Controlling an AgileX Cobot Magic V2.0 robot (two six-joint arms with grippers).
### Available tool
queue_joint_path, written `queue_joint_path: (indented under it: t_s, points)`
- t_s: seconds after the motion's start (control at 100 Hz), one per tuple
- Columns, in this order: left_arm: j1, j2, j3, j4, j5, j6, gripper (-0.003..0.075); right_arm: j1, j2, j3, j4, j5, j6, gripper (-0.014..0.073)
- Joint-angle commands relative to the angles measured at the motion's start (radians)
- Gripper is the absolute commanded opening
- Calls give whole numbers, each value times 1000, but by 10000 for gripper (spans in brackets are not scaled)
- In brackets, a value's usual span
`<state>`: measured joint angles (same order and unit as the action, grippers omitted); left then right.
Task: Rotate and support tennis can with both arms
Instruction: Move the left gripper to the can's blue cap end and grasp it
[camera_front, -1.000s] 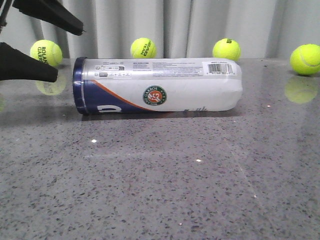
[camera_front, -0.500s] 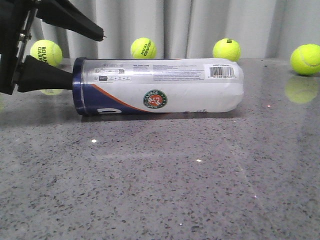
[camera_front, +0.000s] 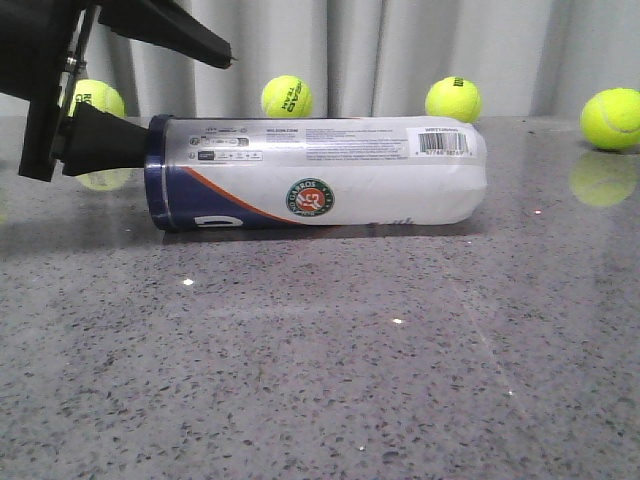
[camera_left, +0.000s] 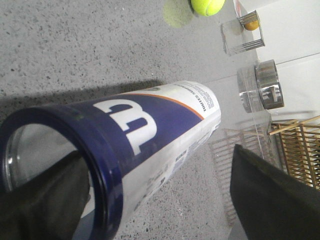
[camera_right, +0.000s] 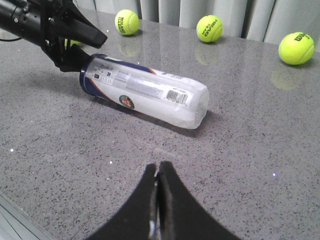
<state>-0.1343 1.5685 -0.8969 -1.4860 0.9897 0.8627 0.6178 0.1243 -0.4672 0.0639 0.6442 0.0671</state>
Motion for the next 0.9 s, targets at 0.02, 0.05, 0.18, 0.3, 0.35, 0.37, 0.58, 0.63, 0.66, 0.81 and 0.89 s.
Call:
queue_joint_path:
  t_s: [0.02, 0.05, 0.18, 0.3, 0.35, 0.37, 0.58, 0.63, 0.66, 0.81, 0.89]
  points:
    - [-14, -31, -30, -66, 39, 8, 553, -6, 12, -19, -10, -89, -3, -68]
    - [-16, -31, -30, -69, 39, 8, 553, -6, 12, -19, -10, -89, -3, -68]
    - [-28, -31, -30, -80, 35, 22, 553, -6, 12, -19, -10, -90, -3, -68]
    - [-34, -24, -33, -102, 30, 25, 553, -6, 12, -19, -10, -90, -3, -68]
    - [-37, -9, -41, -99, 39, 25, 553, -6, 12, -19, -10, -90, -3, -68]
    - [-39, -1, -47, -99, 47, 25, 553, -6, 12, -19, -10, -90, -3, -68]
    - [-68, 64, -100, -106, 128, 25, 547, -6, 12, -19, -10, -92, -3, -68]
    - [-72, 72, -106, -106, 127, 25, 545, -6, 12, -19, -10, -93, -3, -68]
    - [-72, 74, -108, -106, 129, 25, 545, -6, 12, -19, -10, -93, -3, -68]
    - [-70, 84, -108, -96, 129, 25, 526, -6, 12, -19, -10, -94, -3, -68]
    - [-70, 91, -108, -97, 129, 25, 472, -6, 12, -19, -10, -95, -3, -68]
